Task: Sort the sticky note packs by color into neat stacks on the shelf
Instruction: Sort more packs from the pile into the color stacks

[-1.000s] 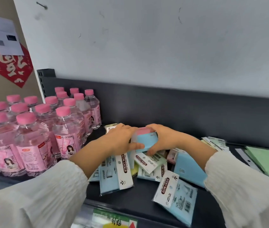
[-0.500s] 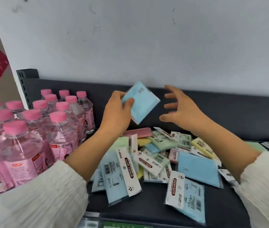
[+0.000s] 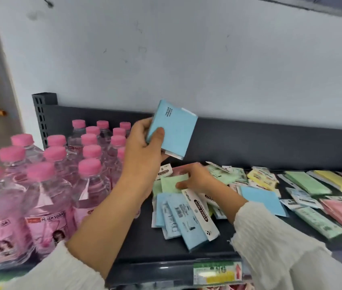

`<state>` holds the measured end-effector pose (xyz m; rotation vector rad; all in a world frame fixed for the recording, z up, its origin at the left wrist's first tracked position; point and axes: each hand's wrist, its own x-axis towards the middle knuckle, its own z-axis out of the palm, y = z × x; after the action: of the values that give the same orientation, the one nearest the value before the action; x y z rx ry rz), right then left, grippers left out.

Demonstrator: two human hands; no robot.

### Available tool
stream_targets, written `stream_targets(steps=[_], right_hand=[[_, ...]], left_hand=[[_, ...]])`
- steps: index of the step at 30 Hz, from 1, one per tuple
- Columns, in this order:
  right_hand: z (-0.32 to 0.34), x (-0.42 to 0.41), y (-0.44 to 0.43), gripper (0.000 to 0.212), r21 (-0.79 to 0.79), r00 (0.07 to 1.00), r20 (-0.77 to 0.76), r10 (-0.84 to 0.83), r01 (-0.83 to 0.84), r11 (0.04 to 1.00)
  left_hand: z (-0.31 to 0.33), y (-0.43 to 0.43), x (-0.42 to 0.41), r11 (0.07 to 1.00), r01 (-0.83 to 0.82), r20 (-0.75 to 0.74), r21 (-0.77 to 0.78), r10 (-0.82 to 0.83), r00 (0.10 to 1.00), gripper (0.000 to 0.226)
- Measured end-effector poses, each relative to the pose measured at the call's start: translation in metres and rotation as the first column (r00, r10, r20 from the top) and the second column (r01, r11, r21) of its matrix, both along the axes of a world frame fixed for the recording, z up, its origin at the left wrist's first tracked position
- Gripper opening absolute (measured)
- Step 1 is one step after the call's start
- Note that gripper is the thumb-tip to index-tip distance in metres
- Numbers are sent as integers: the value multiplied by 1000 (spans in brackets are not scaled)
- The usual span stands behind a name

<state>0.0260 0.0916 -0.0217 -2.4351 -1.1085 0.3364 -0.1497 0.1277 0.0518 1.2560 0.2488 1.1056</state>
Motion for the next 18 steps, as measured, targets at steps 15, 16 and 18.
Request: stream_targets(steps=[15, 16, 18], right_hand=[[68, -29, -92, 17, 708, 906, -421, -51, 363, 605], [70, -29, -98, 16, 709, 914, -404, -47, 346, 614], [76, -30, -109, 16, 710, 923, -385, -6, 300, 638]], left_hand=[[-20, -1, 9, 980, 17, -188, 199, 21, 982, 50], [-22, -4, 10, 976, 22, -222, 217, 28, 975, 45], [-23, -11, 13, 953, 43, -338, 301, 64, 939, 39]])
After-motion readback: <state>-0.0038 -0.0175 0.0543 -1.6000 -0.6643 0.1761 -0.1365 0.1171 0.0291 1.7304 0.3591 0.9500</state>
